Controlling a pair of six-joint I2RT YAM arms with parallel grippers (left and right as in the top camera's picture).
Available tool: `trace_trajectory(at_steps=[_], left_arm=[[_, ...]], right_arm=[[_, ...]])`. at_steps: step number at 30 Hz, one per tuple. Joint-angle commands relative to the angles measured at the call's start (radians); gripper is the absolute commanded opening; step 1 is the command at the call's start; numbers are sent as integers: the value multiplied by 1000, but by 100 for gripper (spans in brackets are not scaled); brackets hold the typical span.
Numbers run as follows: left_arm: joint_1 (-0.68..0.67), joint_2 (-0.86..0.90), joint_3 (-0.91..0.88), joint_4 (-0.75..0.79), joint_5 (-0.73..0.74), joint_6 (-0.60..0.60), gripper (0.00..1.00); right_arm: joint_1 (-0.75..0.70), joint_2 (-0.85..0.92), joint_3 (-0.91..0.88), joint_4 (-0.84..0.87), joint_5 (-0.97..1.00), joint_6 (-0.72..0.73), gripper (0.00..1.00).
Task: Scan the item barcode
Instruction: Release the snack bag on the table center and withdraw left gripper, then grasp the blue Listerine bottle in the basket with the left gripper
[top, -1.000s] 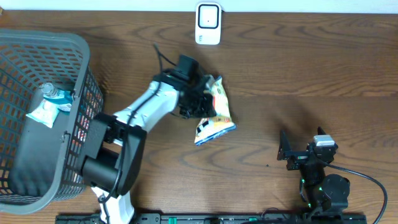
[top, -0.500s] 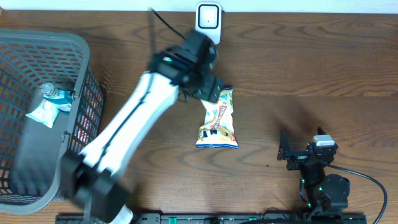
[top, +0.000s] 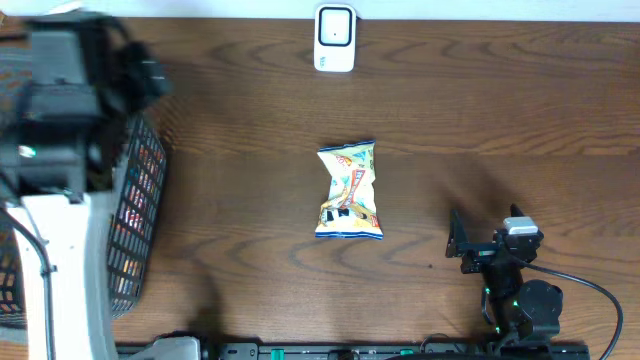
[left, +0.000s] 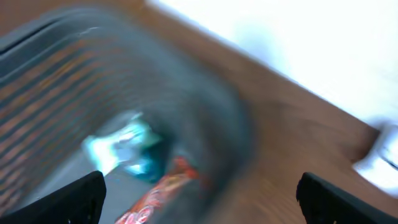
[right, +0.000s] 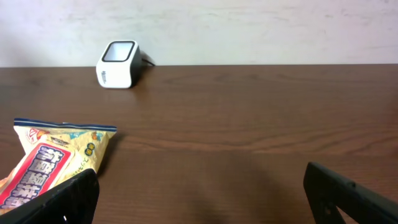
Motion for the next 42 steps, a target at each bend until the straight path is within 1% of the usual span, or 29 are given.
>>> trace_trajectory(at_steps=[1,3,5,8,15,17,18,24,28,32,34,38,40,42], left_arm=[[178,79,-6,-37,95,-106,98],[251,132,-6,-53,155,-106,98],[299,191,-6,-58,172,-106,98],[319,250,-6,-58,172,-101,98],[319,388,-6,-73,195,-95,98],[319,416,-6,-87,194,-116,98],[319,434,-6,-111,193,-145,98],[319,461,-45,-122,203,-171,98],[319,461,-97,-93,209,-186,99],[319,461,-158,-43,209,-190,97],[319,461,-182,-13,209,-193,89],[319,461,-195,23,209,-193,47],[320,458,-195,26,209,-192,28],[320,455,-195,25,209,-192,11]], right_arm=[[11,-6,-2,-2,4,-13,99],[11,-6,-2,-2,4,-13,99],[11,-6,-2,-2,4,-13,99],[11,-6,-2,-2,4,-13,99],[11,-6,-2,-2,4,-13,99],[11,-6,-2,-2,4,-13,99],[11,-6,-2,-2,4,-13,99],[11,-6,-2,-2,4,-13,99],[11,-6,-2,-2,4,-13,99],[11,-6,-2,-2,4,-13,99],[11,-6,-2,-2,4,-13,99],[11,-6,-2,-2,4,-13,99],[11,-6,-2,-2,4,-13,99],[11,-6,-2,-2,4,-13,99]])
